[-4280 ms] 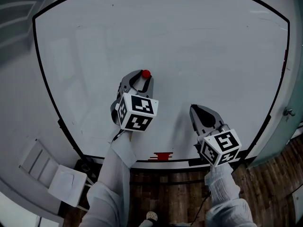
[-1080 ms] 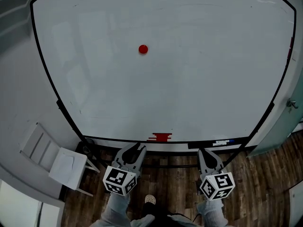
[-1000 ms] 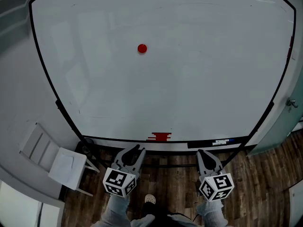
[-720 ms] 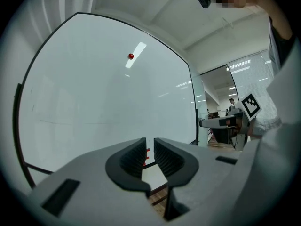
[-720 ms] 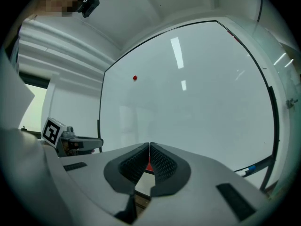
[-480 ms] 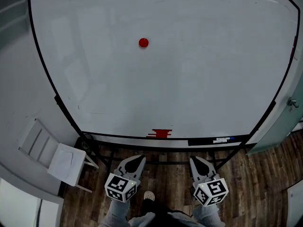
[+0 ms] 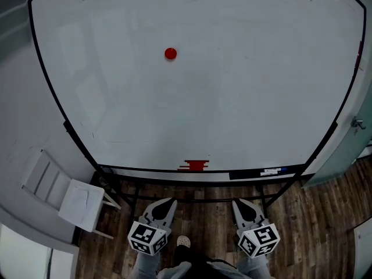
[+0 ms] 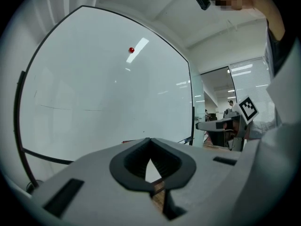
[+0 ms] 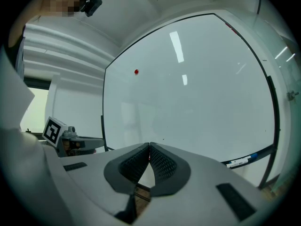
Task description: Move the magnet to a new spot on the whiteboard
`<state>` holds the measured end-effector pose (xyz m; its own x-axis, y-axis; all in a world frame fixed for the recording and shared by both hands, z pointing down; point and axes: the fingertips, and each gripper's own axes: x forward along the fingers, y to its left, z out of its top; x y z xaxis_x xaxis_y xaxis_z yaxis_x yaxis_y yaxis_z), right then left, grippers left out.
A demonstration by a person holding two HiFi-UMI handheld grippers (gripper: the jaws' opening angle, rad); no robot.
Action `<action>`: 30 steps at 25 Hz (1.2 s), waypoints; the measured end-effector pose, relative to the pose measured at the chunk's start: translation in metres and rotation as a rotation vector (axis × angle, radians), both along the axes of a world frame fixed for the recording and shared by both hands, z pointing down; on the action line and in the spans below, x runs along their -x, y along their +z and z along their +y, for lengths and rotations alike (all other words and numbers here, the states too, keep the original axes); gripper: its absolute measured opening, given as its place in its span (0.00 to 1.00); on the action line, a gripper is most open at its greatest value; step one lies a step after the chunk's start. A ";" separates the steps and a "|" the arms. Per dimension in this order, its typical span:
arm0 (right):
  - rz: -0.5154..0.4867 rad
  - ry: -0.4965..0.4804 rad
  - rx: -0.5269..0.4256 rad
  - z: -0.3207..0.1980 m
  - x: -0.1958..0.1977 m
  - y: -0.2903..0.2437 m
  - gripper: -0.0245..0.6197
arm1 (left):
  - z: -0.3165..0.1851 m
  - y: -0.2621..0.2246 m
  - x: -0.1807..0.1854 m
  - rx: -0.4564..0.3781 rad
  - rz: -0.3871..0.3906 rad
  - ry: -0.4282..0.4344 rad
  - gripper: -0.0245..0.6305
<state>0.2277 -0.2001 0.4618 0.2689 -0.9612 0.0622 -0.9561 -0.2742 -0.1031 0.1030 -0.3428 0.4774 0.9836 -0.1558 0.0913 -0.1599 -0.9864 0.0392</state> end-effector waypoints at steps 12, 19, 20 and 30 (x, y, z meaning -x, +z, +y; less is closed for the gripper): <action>-0.007 -0.017 0.008 -0.004 0.003 0.004 0.08 | 0.001 0.002 0.000 0.012 0.012 0.006 0.05; -0.020 -0.017 0.009 -0.006 0.003 0.005 0.08 | 0.000 0.005 0.000 0.018 0.005 0.003 0.05; -0.022 -0.016 0.009 -0.006 0.003 0.005 0.08 | 0.001 0.006 0.000 0.018 0.003 0.005 0.05; -0.029 -0.019 0.021 -0.006 0.008 0.008 0.08 | 0.001 0.009 0.004 0.022 -0.007 0.008 0.05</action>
<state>0.2196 -0.2064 0.4699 0.2483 -0.9645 0.0898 -0.9579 -0.2583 -0.1254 0.0995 -0.3414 0.4865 0.9841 -0.1455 0.1020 -0.1521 -0.9865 0.0602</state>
